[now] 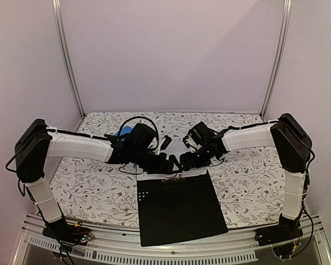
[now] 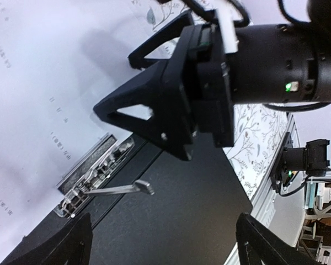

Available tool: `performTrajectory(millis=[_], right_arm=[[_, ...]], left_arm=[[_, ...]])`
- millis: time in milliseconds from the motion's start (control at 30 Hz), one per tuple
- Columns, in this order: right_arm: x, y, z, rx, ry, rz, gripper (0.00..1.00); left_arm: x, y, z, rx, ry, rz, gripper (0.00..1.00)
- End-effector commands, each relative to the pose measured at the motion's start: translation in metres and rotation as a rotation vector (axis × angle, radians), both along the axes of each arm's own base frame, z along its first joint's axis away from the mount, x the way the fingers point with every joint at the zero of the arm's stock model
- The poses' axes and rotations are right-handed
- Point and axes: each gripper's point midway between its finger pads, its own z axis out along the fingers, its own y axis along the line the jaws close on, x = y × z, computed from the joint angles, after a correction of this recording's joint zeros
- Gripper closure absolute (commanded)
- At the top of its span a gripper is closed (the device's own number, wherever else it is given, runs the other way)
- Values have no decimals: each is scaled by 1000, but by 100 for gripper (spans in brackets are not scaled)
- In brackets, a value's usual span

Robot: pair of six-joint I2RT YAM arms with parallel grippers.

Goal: Put the files into the folder
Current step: Close the spring clip on the folder at the center of the board.

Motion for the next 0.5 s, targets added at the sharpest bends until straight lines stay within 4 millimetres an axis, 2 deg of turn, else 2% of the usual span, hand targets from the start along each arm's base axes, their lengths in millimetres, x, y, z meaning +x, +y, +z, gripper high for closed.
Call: performTrajectory(millis=[0, 233, 333, 467], right_arm=[[-9, -7, -10, -19, 41, 4, 21], [-9, -7, -11, -19, 44, 3, 21], [-9, -7, -12, -18, 47, 3, 21], [-10, -6, -12, -18, 49, 5, 21]], left_arm=[[2, 19, -17, 38, 16, 39, 10], [9, 24, -34, 14, 79, 90, 10], [20, 22, -32, -17, 60, 113, 10], [36, 28, -40, -23, 76, 151, 11]])
